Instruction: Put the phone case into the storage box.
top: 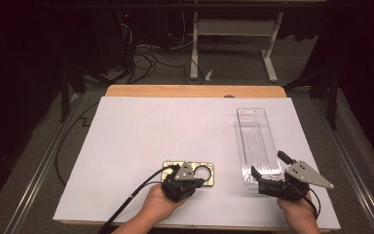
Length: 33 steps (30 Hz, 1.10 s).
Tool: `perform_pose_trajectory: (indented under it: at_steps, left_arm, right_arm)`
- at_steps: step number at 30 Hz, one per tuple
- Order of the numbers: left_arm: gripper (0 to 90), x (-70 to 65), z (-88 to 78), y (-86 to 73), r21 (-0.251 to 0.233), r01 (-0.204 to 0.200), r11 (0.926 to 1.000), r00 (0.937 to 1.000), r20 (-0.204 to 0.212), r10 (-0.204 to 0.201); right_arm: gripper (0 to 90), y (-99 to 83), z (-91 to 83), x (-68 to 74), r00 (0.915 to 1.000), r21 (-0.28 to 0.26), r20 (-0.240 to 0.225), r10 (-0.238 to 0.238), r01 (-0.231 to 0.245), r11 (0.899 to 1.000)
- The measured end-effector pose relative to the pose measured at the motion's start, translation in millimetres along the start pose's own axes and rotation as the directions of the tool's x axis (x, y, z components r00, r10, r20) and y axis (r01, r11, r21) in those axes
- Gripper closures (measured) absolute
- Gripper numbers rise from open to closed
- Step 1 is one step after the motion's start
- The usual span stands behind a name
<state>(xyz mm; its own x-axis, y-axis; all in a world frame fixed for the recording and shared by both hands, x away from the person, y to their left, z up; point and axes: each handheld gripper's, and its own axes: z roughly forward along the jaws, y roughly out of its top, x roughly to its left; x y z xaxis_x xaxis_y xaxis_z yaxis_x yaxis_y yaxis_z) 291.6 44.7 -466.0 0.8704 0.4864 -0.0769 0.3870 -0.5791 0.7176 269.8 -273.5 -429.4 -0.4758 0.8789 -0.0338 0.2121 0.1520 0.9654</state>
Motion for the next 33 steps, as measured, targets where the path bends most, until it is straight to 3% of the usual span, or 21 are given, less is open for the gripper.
perform_pose_trajectory:
  at_steps: [7, 16, 20, 23, 29, 33]
  left_arm:
    - [89.9, -5.2, 11.6, 3.5, 0.035, -0.016, 0.9993, 0.9998, -0.005, 0.017]
    - [90.0, -1.3, 19.1, 11.7, 0.049, 0.000, 0.9988, 0.9995, -0.033, 0.002]
    - [90.0, 3.6, 22.1, 16.2, 0.052, 0.020, 0.9984, 0.9986, -0.050, -0.017]
    - [90.0, 12.3, 23.9, 18.8, 0.049, 0.062, 0.9969, 0.9965, -0.060, -0.059]
    - [90.0, 22.9, 25.5, 20.2, 0.052, 0.082, 0.9953, 0.9928, -0.092, -0.077]
    - [89.9, 33.9, 24.6, 21.6, 0.043, 0.116, 0.9923, 0.9853, -0.131, -0.110]
  right_arm:
    - [0.1, 0.3, 0.0, 0.5, 1.0000, -0.002, -0.002, -0.002, 0.002, 1.000]
    - [0.1, 0.4, 0.0, 0.6, 1.0000, -0.001, 0.003, 0.001, -0.001, 1.000]
    - [0.1, 0.0, -0.4, -0.2, 1.0000, 0.000, 0.004, 0.003, -0.003, 1.000]
    - [0.1, 0.0, -0.9, 0.0, 1.0000, 0.002, 0.005, 0.001, -0.001, 1.000]
    - [0.1, 0.0, -0.3, -0.5, 1.0000, 0.005, 0.000, 0.000, 0.000, 1.000]
    - [0.1, 0.0, -0.6, -0.5, 1.0000, 0.004, -0.002, -0.001, 0.001, 1.000]
